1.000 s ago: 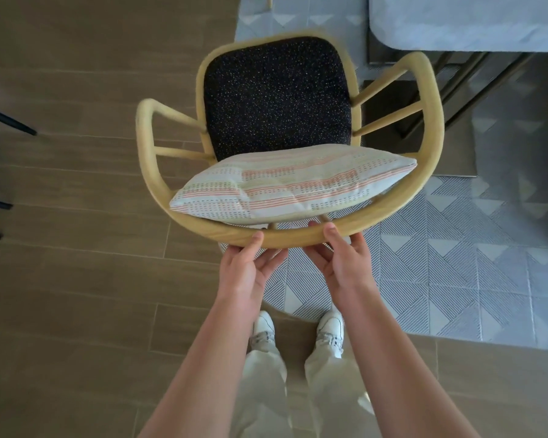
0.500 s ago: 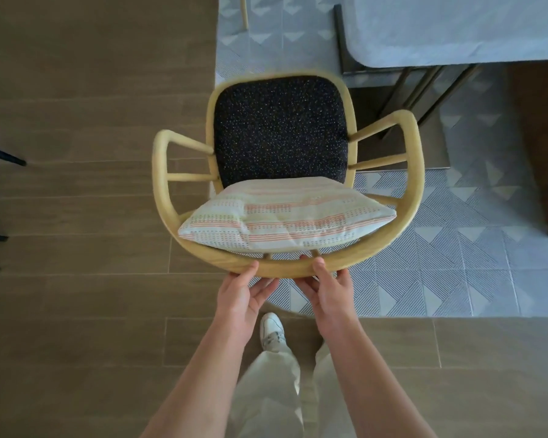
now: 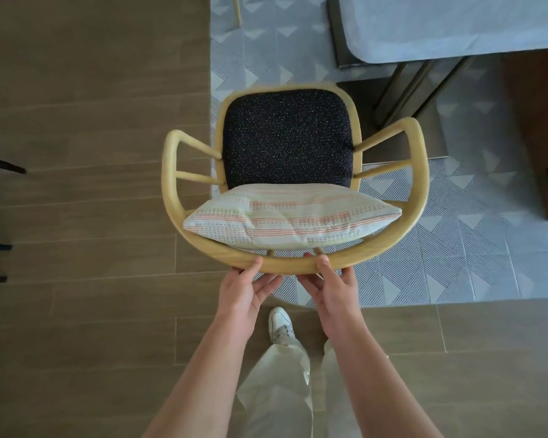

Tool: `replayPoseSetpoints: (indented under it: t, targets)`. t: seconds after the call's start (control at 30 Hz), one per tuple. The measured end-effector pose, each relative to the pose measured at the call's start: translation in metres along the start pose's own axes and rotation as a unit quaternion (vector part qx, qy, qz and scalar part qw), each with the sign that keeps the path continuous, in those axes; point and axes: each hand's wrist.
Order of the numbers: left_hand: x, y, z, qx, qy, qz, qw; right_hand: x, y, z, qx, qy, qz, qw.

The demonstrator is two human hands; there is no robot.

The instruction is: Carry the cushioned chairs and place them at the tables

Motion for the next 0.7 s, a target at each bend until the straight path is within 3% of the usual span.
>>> replayPoseSetpoints:
  t: [0.7]
  targets:
    - [-0.068,0.078,0.035,-0.039,-0.011,0.029,0.999,-0.065,-0.050,0.071,0.017,-0.053,0.026,0.998]
Point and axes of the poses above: each hand's wrist, its own z-axis towards the middle knuckle, its own x-axis out of the back of the hand, y = z × x, and after that the axes turned 13 degrees about x, right-handed
